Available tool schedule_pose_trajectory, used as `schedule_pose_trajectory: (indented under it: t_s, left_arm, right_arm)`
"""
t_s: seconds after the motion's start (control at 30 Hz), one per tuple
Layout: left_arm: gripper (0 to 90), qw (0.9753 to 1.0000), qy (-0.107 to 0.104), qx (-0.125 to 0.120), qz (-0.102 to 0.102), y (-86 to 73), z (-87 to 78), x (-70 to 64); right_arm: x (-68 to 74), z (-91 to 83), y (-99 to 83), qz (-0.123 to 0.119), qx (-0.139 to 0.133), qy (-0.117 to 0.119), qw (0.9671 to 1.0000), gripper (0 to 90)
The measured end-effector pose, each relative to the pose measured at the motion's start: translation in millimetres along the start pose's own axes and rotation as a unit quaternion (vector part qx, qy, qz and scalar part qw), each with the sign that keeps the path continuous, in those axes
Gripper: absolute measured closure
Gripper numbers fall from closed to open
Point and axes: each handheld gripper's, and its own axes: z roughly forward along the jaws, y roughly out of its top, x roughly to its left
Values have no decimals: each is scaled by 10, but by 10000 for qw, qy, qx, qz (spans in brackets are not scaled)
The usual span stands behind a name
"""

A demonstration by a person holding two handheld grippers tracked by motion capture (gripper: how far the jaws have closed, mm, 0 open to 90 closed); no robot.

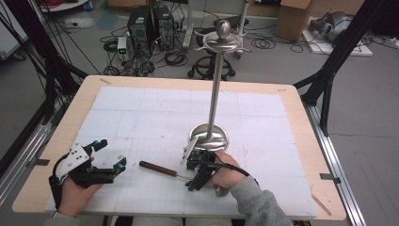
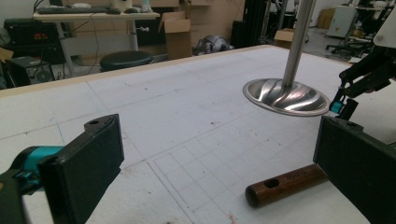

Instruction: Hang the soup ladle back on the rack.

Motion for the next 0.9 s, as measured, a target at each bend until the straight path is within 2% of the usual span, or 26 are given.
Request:
schedule_pose_trajectory:
  t_s: [0.13, 0.17, 0.2, 0.23, 0.37, 0.4, 0.57, 0.7, 0.9]
  left_arm:
    - [23, 9999, -106, -87, 70, 17, -13, -17]
    - [23, 9998, -110, -106, 93, 22, -13, -22]
    - [23, 9998, -125, -119, 90, 20, -11, -24]
    - [23, 9998, -128, -95, 87, 18, -11, -22]
    - [23, 9999, -78, -84, 65, 17, -17, -14]
    - [23, 9999, -72, -102, 52, 19, -19, -18]
    - [23, 9999, -92, -53, 82, 18, 0, -17]
    - [23, 9999, -88, -71, 64, 15, 8, -15]
    - [23, 9999, -95, -70, 66, 16, 3, -15]
  right_arm:
    - [38, 31, 5, -8, 268, -33, 9996, 307]
    - [29, 39, 11, -135, 230, -82, 9996, 329]
    - [46, 28, 14, -28, 266, -119, 9996, 365]
    - [35, 28, 17, -101, 203, -127, 9997, 402]
    - [69, 26, 27, -51, 239, -215, 9995, 454]
    - [75, 27, 30, -123, 213, -219, 9995, 476]
    - [128, 16, 44, 27, 289, -256, 9992, 569]
    - [114, 13, 41, 235, 271, -225, 9991, 637]
    - [101, 4, 35, 366, 312, -241, 9986, 708]
